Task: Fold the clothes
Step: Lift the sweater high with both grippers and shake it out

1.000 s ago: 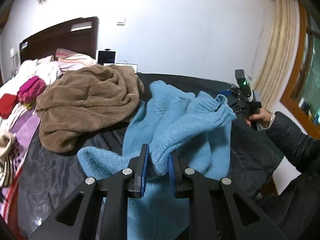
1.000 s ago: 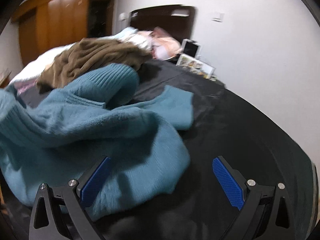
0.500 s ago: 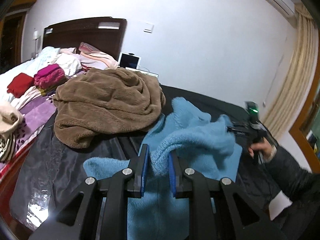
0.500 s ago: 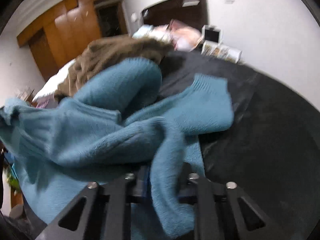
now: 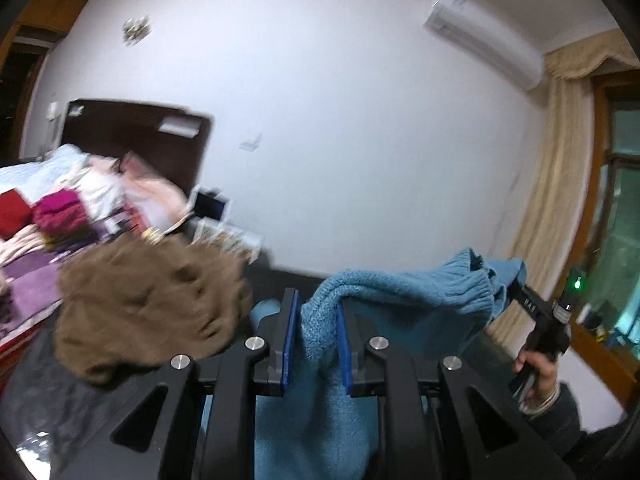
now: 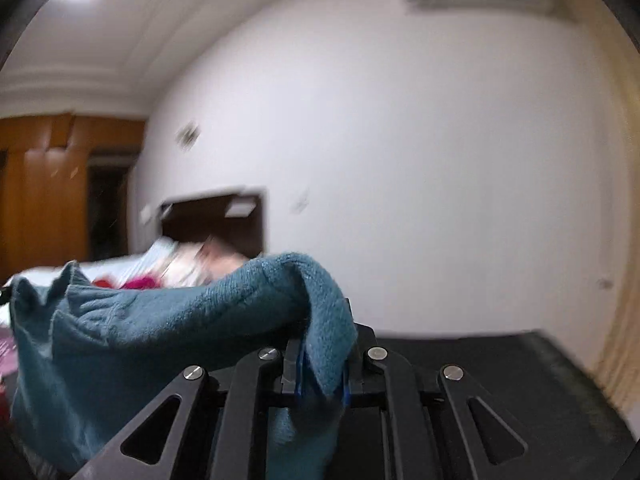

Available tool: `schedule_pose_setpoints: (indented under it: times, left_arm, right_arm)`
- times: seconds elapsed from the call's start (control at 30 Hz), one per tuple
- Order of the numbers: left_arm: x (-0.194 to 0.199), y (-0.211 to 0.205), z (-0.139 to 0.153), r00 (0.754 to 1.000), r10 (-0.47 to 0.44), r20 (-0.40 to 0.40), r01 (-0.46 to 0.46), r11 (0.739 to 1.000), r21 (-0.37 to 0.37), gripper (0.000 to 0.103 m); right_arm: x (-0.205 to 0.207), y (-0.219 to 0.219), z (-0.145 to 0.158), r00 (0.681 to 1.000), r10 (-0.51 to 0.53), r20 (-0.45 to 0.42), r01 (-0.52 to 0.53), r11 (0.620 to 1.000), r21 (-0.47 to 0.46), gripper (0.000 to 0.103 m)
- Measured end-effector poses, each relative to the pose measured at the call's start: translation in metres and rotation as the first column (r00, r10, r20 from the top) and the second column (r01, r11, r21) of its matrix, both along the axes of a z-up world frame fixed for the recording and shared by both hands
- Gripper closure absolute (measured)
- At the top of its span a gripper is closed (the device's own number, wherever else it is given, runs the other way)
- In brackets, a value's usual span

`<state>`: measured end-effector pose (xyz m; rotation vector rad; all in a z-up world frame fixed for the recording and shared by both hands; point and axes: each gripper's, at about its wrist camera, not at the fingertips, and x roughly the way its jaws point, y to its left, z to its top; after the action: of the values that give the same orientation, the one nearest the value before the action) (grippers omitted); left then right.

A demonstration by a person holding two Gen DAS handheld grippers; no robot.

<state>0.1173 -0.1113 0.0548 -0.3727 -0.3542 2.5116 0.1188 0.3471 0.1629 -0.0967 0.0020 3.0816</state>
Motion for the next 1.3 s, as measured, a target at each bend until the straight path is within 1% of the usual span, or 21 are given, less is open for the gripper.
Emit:
schedule_pose_setpoints:
  times: [0.1, 0.2, 0.27, 0.37, 0.43, 0.53, 0.63, 0.7, 0.77, 0.83, 0.93, 1.0, 1.13, 1.3]
  left_arm:
    - [0.016, 0.023, 0.026, 0.994, -0.040, -0.102, 0.044, 0.998, 0.039, 0.083]
    - [0.032, 0.042, 0.052, 0.980, -0.068, -0.186, 0.085, 0.992, 0.088, 0.083]
    - [0.042, 0.053, 0.068, 0.970, -0.079, -0.231, 0.109, 0.987, 0.119, 0.083]
    - [0.058, 0.069, 0.092, 0.950, -0.082, -0.302, 0.136, 0.977, 0.164, 0.083]
    - [0.066, 0.075, 0.102, 0.941, -0.078, -0.331, 0.148, 0.970, 0.194, 0.083]
    - [0.079, 0.083, 0.115, 0.926, -0.071, -0.370, 0.171, 0.954, 0.246, 0.083]
    - [0.092, 0.092, 0.120, 0.910, -0.054, -0.412, 0.177, 0.948, 0.266, 0.083]
    - [0.099, 0.096, 0.124, 0.901, -0.067, -0.428, 0.199, 0.942, 0.271, 0.083]
    - [0.106, 0.095, 0.131, 0.890, -0.099, -0.445, 0.240, 0.931, 0.274, 0.083]
    - [0.118, 0.091, 0.138, 0.874, -0.104, -0.474, 0.259, 0.926, 0.274, 0.083]
    - [0.137, 0.081, 0.149, 0.846, -0.090, -0.525, 0.273, 0.920, 0.282, 0.083]
    - [0.148, 0.071, 0.155, 0.829, -0.072, -0.555, 0.277, 0.915, 0.294, 0.083]
    - [0.167, 0.047, 0.165, 0.804, -0.030, -0.593, 0.280, 0.900, 0.334, 0.083]
    - [0.188, 0.029, 0.179, 0.760, 0.048, -0.648, 0.254, 0.896, 0.364, 0.083]
  right_arm:
    - [0.042, 0.021, 0.025, 0.989, -0.098, -0.109, 0.095, 0.995, -0.033, 0.090]
    - [0.084, 0.032, 0.045, 0.961, -0.188, -0.204, 0.182, 0.982, -0.048, 0.090]
    - [0.110, 0.035, 0.057, 0.932, -0.248, -0.266, 0.244, 0.969, -0.047, 0.090]
    - [0.147, 0.038, 0.073, 0.886, -0.310, -0.345, 0.314, 0.948, -0.048, 0.090]
    - [0.172, 0.037, 0.083, 0.850, -0.346, -0.398, 0.358, 0.933, -0.047, 0.090]
    - [0.199, 0.029, 0.084, 0.803, -0.381, -0.458, 0.405, 0.913, -0.049, 0.090]
    - [0.226, 0.020, 0.083, 0.758, -0.410, -0.508, 0.444, 0.894, -0.060, 0.090]
    - [0.246, 0.023, 0.085, 0.745, -0.422, -0.517, 0.449, 0.890, -0.079, 0.090]
    - [0.264, 0.027, 0.089, 0.737, -0.427, -0.524, 0.442, 0.891, -0.105, 0.090]
    - [0.279, 0.031, 0.095, 0.726, -0.424, -0.541, 0.427, 0.895, -0.129, 0.090]
    - [0.305, 0.027, 0.110, 0.701, -0.410, -0.584, 0.413, 0.900, -0.137, 0.090]
    - [0.323, 0.019, 0.121, 0.679, -0.395, -0.619, 0.410, 0.903, -0.127, 0.090]
    - [0.354, -0.007, 0.143, 0.631, -0.353, -0.691, 0.411, 0.907, -0.088, 0.090]
    - [0.385, -0.043, 0.180, 0.576, -0.298, -0.761, 0.455, 0.890, -0.004, 0.089]
